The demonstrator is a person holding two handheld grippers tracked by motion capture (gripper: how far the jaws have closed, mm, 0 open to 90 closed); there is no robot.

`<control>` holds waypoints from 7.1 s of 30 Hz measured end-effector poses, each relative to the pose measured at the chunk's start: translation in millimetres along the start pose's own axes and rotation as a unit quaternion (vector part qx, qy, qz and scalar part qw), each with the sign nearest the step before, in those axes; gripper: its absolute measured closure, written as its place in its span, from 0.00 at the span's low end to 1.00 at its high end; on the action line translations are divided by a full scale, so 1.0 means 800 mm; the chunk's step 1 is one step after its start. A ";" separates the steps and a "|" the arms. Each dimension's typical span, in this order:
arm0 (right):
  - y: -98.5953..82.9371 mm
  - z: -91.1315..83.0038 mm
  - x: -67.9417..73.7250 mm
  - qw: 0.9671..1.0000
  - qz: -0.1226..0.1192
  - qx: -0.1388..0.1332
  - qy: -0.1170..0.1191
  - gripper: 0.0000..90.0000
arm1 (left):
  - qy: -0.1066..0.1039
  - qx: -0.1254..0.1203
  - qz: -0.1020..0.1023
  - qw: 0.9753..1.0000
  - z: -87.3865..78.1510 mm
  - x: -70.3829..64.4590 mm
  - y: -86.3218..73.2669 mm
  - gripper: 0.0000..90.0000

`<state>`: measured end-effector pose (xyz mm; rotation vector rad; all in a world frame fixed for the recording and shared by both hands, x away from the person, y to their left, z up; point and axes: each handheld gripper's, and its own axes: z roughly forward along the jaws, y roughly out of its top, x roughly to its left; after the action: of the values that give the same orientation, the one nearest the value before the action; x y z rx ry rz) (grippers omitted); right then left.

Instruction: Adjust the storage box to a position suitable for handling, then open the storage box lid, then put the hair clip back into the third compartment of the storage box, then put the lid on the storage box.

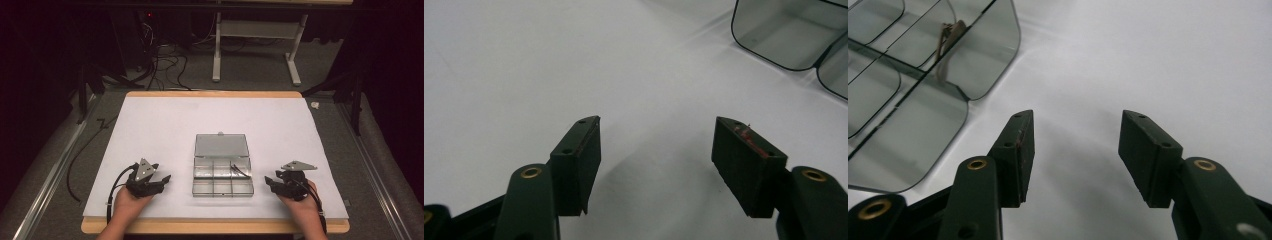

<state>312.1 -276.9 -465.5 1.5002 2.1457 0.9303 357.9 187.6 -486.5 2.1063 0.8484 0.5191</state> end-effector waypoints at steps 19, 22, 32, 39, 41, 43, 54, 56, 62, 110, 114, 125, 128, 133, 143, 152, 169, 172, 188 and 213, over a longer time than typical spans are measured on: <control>0.022 -0.009 0.014 0.998 0.031 -0.055 0.018 0.50 | -0.044 -0.021 -0.070 0.996 -0.004 0.005 0.015 0.41; 0.031 -0.009 0.017 0.998 0.026 -0.058 0.023 0.50 | -0.061 -0.041 -0.085 0.994 -0.005 0.003 0.026 0.42; 0.060 0.012 0.012 0.998 0.022 -0.049 0.024 0.50 | -0.069 -0.036 -0.086 0.993 0.024 0.001 0.068 0.48; 0.079 0.028 0.008 0.998 0.030 -0.045 0.025 0.50 | -0.064 -0.028 -0.105 0.992 0.046 0.006 0.091 0.48; 0.085 0.032 0.007 0.998 0.032 -0.040 0.026 0.50 | -0.060 -0.022 -0.104 0.992 0.053 0.007 0.096 0.48; 0.090 0.036 0.005 0.998 0.037 -0.037 0.027 0.50 | -0.063 -0.021 -0.113 0.991 0.058 0.009 0.101 0.48; 0.110 0.058 0.002 0.997 0.053 -0.025 0.044 0.51 | -0.084 -0.009 -0.153 0.985 0.088 0.014 0.122 0.48; 0.114 0.064 0.002 0.997 0.053 -0.017 0.044 0.50 | -0.088 -0.006 -0.163 0.983 0.094 0.014 0.122 0.48; 0.124 0.082 0.008 0.998 0.053 0.004 0.044 0.49 | -0.092 0.018 -0.162 0.982 0.113 0.011 0.122 0.48; 0.136 0.121 0.007 0.984 0.129 0.034 0.116 0.43 | -0.170 0.013 -0.262 0.950 0.135 0.015 0.118 0.54; 0.138 0.116 0.011 0.987 0.120 0.028 0.108 0.45 | -0.158 0.004 -0.252 0.955 0.130 0.014 0.121 0.58; 0.142 0.107 0.016 0.990 0.106 0.012 0.095 0.50 | -0.144 -0.012 -0.239 0.960 0.120 0.014 0.127 0.67; 0.143 0.104 0.017 0.990 0.105 0.007 0.092 0.53 | -0.140 -0.016 -0.234 0.962 0.116 0.014 0.129 0.70; 0.144 0.097 0.016 0.991 0.099 -0.002 0.089 0.58 | -0.134 -0.024 -0.227 0.964 0.111 0.013 0.132 0.74; 0.145 0.083 0.019 0.993 0.083 -0.019 0.077 0.67 | -0.120 -0.042 -0.204 0.971 0.096 0.009 0.137 0.81; 0.144 0.068 0.026 0.996 0.062 -0.030 0.061 0.73 | -0.103 -0.057 -0.175 0.977 0.083 0.001 0.138 0.87; 0.136 0.050 0.031 0.995 0.047 -0.055 0.062 0.76 | -0.085 -0.083 -0.142 0.983 0.065 -0.012 0.136 0.92; 0.134 0.047 0.035 0.996 0.042 -0.058 0.057 0.75 | -0.083 -0.083 -0.137 0.984 0.062 -0.014 0.136 0.92; 0.122 0.033 0.047 0.995 0.018 -0.078 0.054 0.69 | -0.071 -0.094 -0.103 0.988 0.047 -0.034 0.136 0.83; 0.084 0.004 0.059 0.993 -0.002 -0.102 0.063 0.65 | -0.092 -0.118 -0.091 0.985 0.012 -0.059 0.105 0.74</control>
<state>342.8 -217.8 -417.6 1.3700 2.0640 1.2326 364.1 109.5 -429.0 1.8083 0.8188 0.3060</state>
